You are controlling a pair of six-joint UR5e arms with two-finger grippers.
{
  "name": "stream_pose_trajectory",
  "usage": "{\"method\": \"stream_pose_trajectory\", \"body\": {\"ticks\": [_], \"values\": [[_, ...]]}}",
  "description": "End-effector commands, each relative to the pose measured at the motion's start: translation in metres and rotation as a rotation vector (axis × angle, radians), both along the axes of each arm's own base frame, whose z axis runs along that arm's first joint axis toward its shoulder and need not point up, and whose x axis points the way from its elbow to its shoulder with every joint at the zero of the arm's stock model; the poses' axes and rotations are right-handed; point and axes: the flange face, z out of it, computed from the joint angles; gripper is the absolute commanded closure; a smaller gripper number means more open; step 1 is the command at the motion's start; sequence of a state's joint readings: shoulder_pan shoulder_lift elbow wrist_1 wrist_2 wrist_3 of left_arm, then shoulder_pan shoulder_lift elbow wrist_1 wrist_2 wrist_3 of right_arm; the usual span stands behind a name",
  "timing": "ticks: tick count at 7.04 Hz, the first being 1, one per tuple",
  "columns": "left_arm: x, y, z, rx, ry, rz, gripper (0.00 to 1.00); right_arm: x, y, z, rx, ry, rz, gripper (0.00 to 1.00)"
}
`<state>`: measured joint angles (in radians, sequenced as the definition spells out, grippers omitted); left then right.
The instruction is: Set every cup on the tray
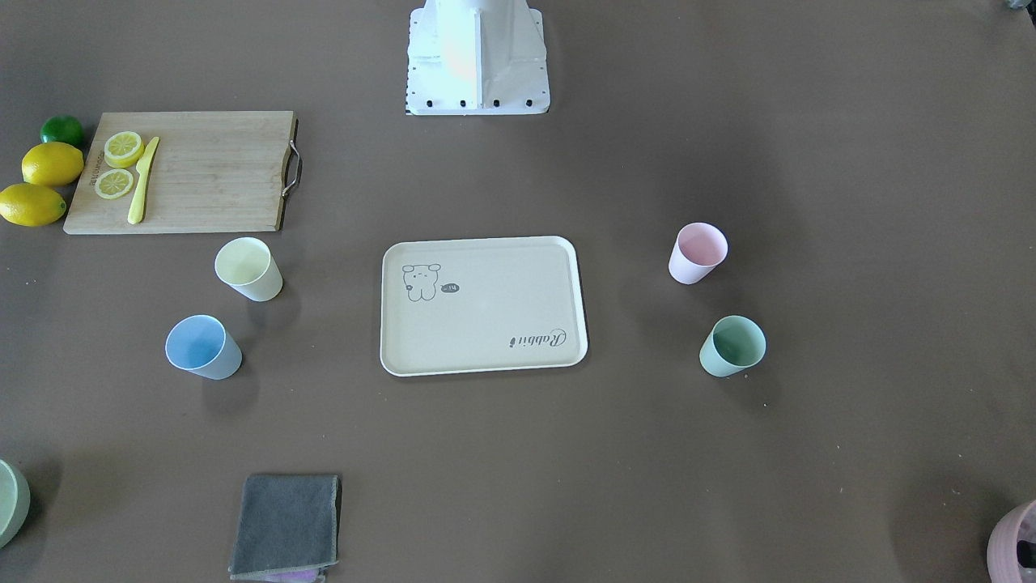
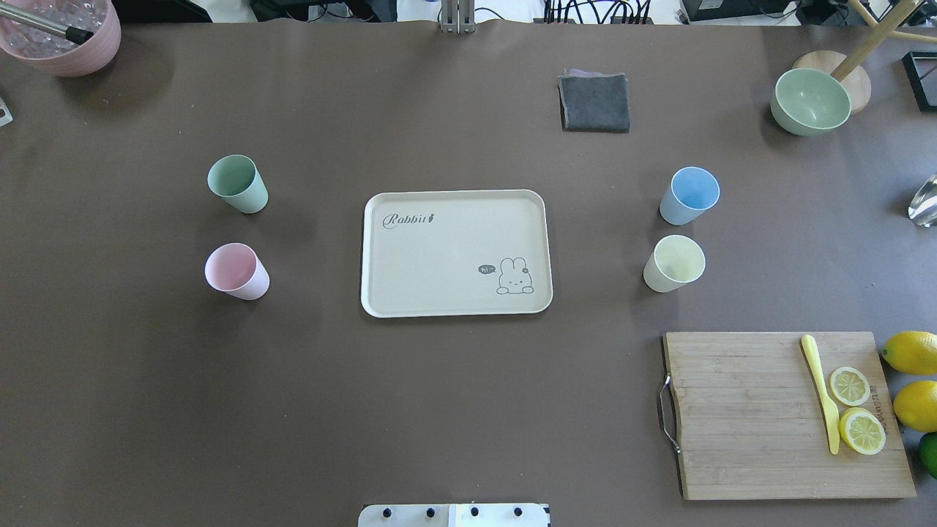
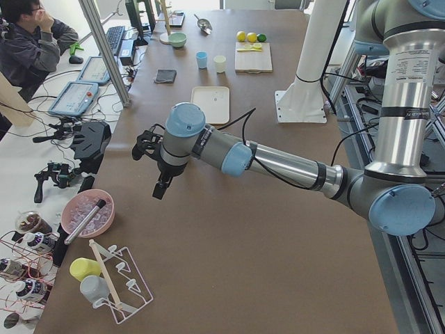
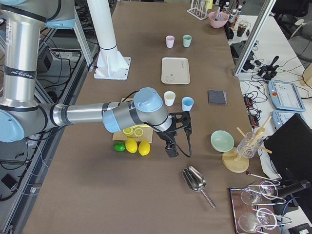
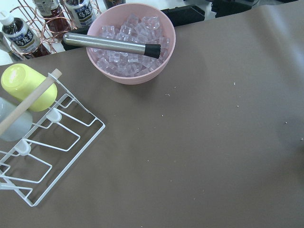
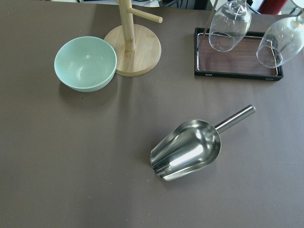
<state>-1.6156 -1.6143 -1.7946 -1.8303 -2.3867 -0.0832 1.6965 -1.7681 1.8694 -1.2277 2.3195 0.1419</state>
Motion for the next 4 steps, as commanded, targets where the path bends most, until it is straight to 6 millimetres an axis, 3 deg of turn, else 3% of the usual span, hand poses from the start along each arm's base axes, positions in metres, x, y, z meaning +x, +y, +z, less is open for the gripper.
{"method": "stream_pose_trajectory", "body": {"ticks": [1,2,3,4], "values": [[0.004,-0.004,-0.014,0.065,0.031,-0.017,0.02,-0.004,-0.006,-0.003,0.056,-0.028,-0.016,0.00],[0.028,-0.026,-0.045,0.146,0.023,0.031,0.02,-0.020,-0.035,-0.027,0.099,-0.020,-0.055,0.00],[0.060,-0.033,-0.057,0.179,0.026,0.090,0.02,-0.034,-0.050,-0.039,0.119,-0.022,-0.089,0.00],[0.083,-0.032,-0.055,0.192,0.036,0.126,0.00,-0.049,-0.054,-0.039,0.103,-0.034,-0.101,0.00]]}}
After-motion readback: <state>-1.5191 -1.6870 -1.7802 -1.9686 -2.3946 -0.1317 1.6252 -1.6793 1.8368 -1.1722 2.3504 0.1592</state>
